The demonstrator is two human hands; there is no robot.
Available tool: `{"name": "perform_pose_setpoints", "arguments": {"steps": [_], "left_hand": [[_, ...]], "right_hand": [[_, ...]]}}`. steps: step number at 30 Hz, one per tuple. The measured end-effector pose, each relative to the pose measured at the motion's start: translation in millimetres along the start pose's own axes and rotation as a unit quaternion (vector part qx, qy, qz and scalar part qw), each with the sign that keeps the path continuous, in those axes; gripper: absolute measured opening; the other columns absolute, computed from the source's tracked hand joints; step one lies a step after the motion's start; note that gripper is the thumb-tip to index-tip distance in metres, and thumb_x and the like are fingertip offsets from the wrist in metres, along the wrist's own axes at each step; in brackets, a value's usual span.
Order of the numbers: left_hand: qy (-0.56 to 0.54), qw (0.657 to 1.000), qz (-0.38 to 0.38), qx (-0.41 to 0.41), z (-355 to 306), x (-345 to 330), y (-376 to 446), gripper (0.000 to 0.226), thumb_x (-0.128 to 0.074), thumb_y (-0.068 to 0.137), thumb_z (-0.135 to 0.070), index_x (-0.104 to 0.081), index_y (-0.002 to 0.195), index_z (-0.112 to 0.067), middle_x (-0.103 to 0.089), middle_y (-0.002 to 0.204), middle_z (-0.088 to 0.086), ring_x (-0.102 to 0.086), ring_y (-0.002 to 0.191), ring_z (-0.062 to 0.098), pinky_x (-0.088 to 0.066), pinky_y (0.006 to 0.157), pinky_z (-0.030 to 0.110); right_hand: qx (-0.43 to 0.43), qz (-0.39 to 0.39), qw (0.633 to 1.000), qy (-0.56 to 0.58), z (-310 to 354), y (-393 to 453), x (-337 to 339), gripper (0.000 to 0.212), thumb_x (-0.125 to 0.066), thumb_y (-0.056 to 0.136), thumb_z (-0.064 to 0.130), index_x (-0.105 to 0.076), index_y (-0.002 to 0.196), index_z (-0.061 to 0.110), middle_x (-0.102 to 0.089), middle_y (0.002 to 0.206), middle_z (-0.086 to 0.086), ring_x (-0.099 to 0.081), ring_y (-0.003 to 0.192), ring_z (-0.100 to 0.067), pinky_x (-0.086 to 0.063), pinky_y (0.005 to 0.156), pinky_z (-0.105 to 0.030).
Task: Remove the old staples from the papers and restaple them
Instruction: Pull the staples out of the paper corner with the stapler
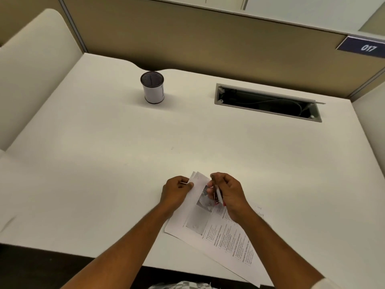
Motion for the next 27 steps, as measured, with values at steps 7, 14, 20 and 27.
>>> {"name": "perform_pose_setpoints", "arguments": {"steps": [7, 14, 20, 27], "left_hand": [[-0.035, 0.998, 0.052, -0.002, -17, -20, 10, 0.011, -0.069, 0.095, -0.025, -0.068, 0.102, -0.016, -0.078, 0.101, 0.007, -0.075, 0.091, 0.027, -0.061, 0.083, 0.044], [-0.06, 0.996, 0.067, 0.006, -18, -24, 16, 0.013, -0.068, 0.093, -0.017, -0.073, 0.102, -0.025, -0.079, 0.099, 0.006, -0.077, 0.083, 0.025, -0.061, 0.074, 0.038], [-0.074, 0.995, 0.073, 0.005, -20, -23, 20, 0.027, -0.059, 0.093, -0.011, -0.074, 0.1, -0.032, -0.079, 0.094, 0.006, -0.077, 0.081, 0.029, -0.063, 0.069, 0.038], [-0.073, 0.996, 0.059, -0.006, -16, -22, 23, 0.016, -0.06, 0.096, -0.011, -0.07, 0.1, -0.022, -0.079, 0.091, 0.009, -0.075, 0.084, 0.034, -0.062, 0.079, 0.048]], "right_hand": [[0.02, 0.037, 0.973, -0.225, -9, -5, 8, 0.028, -0.046, 0.106, 0.047, -0.059, 0.101, 0.023, -0.064, 0.069, 0.004, -0.055, 0.062, -0.011, -0.045, 0.059, -0.027], [0.032, 0.03, 0.969, -0.242, -8, -5, 18, 0.014, -0.042, 0.104, 0.011, -0.056, 0.106, 0.012, -0.073, 0.08, 0.0, -0.059, 0.062, 0.0, -0.047, 0.063, -0.023], [0.118, 0.062, 0.933, -0.334, -5, 1, 16, 0.016, -0.056, 0.104, 0.023, -0.062, 0.119, 0.026, -0.07, 0.112, 0.01, -0.068, 0.105, -0.009, -0.059, 0.09, -0.035], [0.198, 0.037, 0.874, -0.442, -5, 6, 9, 0.026, -0.057, 0.102, 0.023, -0.062, 0.127, 0.03, -0.064, 0.126, 0.012, -0.061, 0.117, -0.01, -0.054, 0.098, -0.041]]}}
Point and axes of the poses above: each hand's wrist, its own y-axis towards the middle knuckle, its own x-axis out of the back of the hand, z = x × y, the point moved 3 cm from there along y, towards the middle knuckle
